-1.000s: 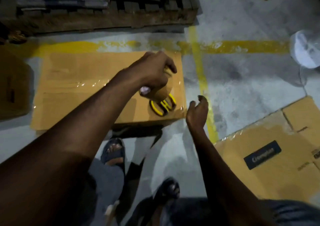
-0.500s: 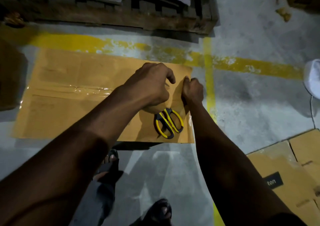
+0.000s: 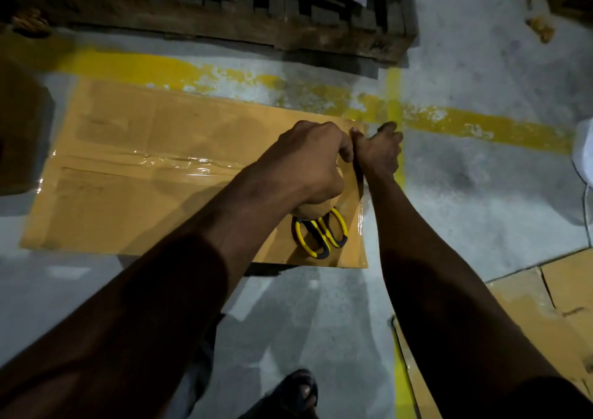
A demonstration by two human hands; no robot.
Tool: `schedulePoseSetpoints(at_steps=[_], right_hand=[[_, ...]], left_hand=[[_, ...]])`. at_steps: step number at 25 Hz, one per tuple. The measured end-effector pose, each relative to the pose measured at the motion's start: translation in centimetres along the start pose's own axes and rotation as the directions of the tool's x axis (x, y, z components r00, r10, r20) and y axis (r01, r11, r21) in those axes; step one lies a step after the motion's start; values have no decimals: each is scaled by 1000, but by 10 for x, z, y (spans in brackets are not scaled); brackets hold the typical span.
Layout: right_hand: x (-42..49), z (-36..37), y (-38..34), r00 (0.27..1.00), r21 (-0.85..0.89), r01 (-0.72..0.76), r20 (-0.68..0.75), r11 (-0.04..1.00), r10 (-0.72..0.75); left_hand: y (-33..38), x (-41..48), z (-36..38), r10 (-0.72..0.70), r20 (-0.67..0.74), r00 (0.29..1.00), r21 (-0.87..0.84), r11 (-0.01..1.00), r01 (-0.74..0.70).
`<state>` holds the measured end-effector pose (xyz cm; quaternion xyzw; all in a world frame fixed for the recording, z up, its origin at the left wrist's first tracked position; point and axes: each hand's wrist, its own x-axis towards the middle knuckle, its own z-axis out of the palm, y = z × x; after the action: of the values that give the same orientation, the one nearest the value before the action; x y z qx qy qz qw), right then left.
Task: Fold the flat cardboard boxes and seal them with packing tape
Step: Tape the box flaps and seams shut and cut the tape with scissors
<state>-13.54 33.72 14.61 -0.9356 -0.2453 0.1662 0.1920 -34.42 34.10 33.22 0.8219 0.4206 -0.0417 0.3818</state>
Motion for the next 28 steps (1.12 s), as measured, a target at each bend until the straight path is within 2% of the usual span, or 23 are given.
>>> schedulePoseSetpoints(at_steps=[3,5,10,14,16,18,20,22,25,28], right_hand=[[18,-8,-6,983,-38,125,142,991,-119],[23,-7,-7,975,-76,119,196,990,-103],[-4,7,-3,999,-4,29,-32,1000,-29],[-4,-2,-14,997,-117,-23,-80,993,14],[-10,-2,-16,990,-242,96,-80,966,-119],[-24,7,-9,947,-411,302,21,860,-322],[-38,15,1,916,-460,401,168,792,-366],[-44,13,5,889,-406,454,262,793,-375],[-47,-8,13,839,-191,481,384,856,-386],[-78,-25,49,846,-152,451,387,879,-367]], left_hand=[[0,-1,1,14,3,1000,7,1000,-14],[0,0,1,22,6,1000,11,1000,-22],[3,-3,-2,-4,28,1000,-6,1000,4],[7,-8,-2,18,40,999,3,1000,-18],[8,-10,-3,31,44,999,6,1000,-31],[11,-11,-6,44,44,998,17,999,-44],[14,-11,-7,75,26,997,34,997,-75],[14,-12,-6,108,-15,994,38,993,-108],[11,-17,-10,53,33,998,27,998,-54],[9,-25,-15,44,57,997,71,996,-48]])
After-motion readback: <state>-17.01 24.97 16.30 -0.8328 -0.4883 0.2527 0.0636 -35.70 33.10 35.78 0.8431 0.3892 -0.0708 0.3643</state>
